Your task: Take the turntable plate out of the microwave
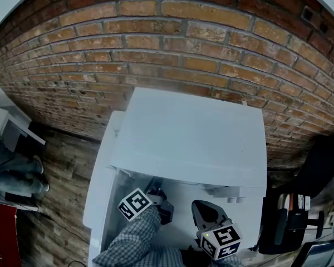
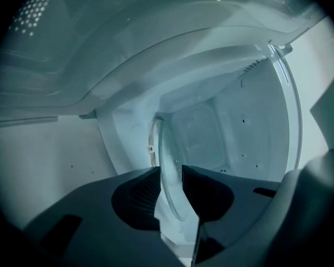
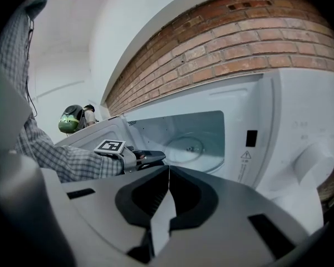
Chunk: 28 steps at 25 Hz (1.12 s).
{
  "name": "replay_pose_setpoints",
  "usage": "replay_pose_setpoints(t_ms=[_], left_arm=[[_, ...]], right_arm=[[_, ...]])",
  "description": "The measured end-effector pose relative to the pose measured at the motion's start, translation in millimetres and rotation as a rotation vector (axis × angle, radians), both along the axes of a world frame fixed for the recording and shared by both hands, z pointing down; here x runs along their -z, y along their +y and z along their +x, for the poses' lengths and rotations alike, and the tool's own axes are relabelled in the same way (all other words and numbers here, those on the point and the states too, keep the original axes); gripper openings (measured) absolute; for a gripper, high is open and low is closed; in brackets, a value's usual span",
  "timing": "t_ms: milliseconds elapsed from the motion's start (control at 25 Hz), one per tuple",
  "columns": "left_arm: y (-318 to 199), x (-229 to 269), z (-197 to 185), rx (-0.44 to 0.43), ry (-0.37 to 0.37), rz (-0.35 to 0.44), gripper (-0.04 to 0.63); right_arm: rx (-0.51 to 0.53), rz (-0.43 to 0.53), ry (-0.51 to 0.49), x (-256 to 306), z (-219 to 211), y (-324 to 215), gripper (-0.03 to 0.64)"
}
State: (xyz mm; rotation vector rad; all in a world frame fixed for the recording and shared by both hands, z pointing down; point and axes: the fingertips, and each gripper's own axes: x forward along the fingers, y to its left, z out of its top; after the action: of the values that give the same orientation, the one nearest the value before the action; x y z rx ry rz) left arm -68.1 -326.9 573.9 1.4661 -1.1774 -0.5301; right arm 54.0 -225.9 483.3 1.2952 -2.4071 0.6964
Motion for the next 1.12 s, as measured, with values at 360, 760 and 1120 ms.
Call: replay_pose_setpoints(t_ms=[360, 760, 1120], left_arm=[[2.1, -10.9, -6.4, 0.028, 0.061, -0.058, 0.032], [0.8, -9.9, -7.0, 0.039, 0.087, -0.055, 0.029], [0.2, -5.0, -12.0, 0.027, 0.08, -0.031, 0.029]], right_arm=[[0.019, -0.022, 0.031, -14.3, -3.9, -2.1, 0.018], [0.152, 0.179, 0.351, -39.5, -33.5, -30.7, 0.018], [0.393, 0.285, 0.692, -75.0, -62.8, -58.4, 0.021]])
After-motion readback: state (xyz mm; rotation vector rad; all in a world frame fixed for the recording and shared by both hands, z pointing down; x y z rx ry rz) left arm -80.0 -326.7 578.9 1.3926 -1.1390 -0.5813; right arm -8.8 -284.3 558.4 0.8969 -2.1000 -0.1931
